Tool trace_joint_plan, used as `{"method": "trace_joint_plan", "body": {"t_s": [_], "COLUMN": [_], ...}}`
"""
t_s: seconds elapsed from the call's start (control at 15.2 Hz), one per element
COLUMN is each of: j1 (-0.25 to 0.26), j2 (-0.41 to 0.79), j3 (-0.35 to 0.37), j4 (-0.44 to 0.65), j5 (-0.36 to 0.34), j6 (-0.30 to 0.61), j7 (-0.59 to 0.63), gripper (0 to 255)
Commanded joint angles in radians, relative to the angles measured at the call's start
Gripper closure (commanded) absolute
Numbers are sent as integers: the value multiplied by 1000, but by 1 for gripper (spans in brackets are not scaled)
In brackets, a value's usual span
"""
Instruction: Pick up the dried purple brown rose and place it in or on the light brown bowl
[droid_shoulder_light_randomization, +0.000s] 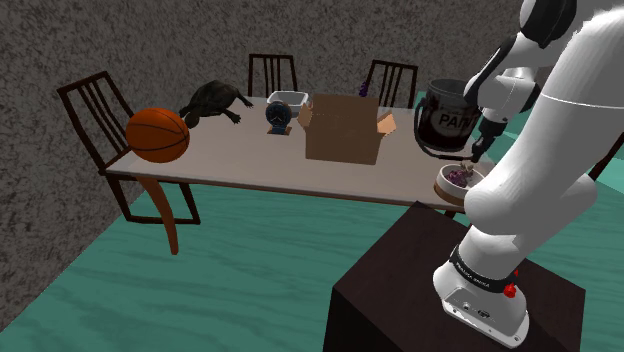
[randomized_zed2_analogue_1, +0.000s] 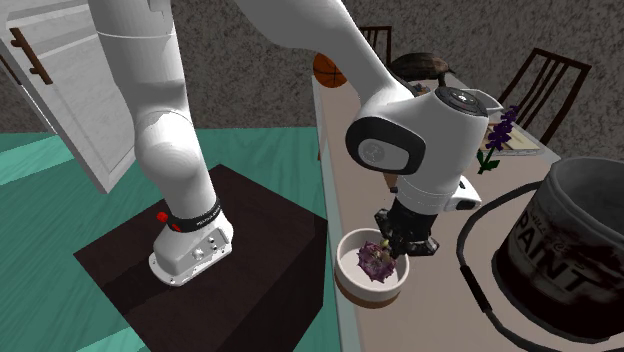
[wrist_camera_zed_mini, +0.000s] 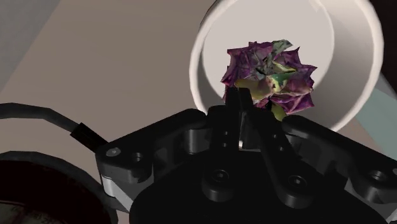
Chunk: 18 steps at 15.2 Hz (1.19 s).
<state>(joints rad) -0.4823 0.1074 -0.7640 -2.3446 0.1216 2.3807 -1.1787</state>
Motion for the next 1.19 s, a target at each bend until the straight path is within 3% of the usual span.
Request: {"method": "trace_joint_plan", "body": {"t_s": [0.0,0.13,0.2,0.53,0.99,1.12], "j1": [0,0,0,-138,-146,-148], "j2": [0,0,0,-30,79,88], "j3": [0,0,0,-28,26,32], "j4": [0,0,0,-134,-134,-134], "j5": [0,0,0,436,596,609], "j6": [0,0,0,-11,35,38], "j7": [0,0,0,-249,-354,-362], "gripper": [255,255,0,0,0,0]}}
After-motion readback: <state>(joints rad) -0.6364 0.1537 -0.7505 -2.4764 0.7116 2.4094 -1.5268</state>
